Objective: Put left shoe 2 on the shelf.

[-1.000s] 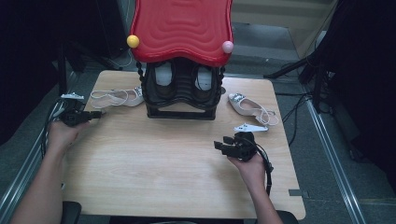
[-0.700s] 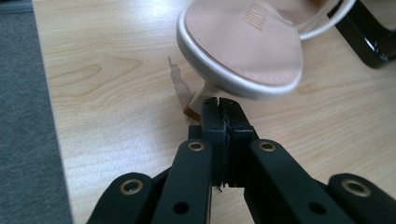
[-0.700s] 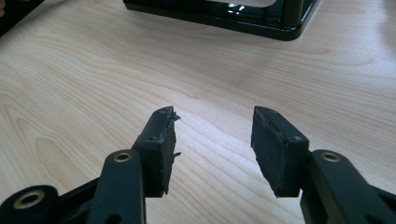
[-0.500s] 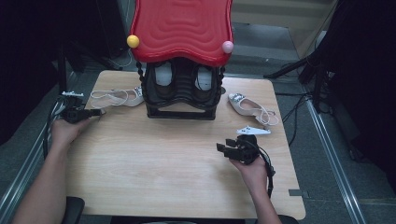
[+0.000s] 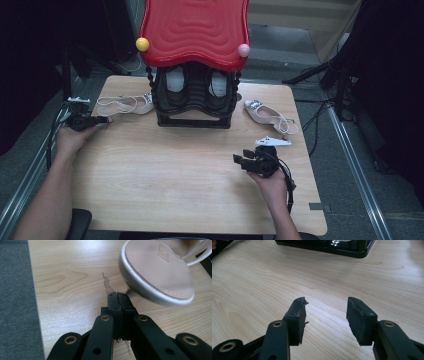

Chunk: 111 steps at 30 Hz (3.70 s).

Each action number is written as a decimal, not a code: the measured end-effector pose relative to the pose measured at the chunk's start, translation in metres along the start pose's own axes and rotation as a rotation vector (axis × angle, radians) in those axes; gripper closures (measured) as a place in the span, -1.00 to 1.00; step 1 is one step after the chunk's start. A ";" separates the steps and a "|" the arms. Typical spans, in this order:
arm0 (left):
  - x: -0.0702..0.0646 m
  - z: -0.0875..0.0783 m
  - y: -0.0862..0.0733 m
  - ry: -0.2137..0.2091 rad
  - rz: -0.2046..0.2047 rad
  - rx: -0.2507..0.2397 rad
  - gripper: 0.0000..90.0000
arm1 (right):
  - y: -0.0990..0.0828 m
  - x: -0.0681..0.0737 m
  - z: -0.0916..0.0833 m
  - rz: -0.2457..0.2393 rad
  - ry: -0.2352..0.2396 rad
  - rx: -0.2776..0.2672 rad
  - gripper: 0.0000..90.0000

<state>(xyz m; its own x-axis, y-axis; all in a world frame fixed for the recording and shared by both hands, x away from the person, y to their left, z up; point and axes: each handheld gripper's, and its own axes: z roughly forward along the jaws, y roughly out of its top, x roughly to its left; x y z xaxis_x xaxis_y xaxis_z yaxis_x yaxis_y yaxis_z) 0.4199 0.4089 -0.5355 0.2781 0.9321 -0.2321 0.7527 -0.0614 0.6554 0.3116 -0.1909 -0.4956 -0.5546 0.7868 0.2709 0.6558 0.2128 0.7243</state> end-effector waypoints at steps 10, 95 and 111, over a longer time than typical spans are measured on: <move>-0.001 0.003 0.001 0.022 0.005 -0.007 1.00 | 0.000 -0.001 0.000 0.000 0.001 0.002 0.12; -0.071 -0.012 -0.005 -0.074 0.029 0.051 -0.09 | 0.010 0.002 0.011 -0.020 0.022 -0.001 0.12; -0.071 -0.031 0.014 -0.085 -0.020 0.015 -0.05 | 0.010 0.004 0.013 -0.036 0.017 -0.008 0.09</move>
<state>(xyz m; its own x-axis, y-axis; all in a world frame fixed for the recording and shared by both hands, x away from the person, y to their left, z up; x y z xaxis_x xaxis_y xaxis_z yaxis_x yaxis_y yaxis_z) 0.3926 0.3531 -0.4878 0.3118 0.8997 -0.3056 0.7673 -0.0488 0.6395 0.3226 -0.1785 -0.4959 -0.5864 0.7686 0.2556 0.6314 0.2361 0.7386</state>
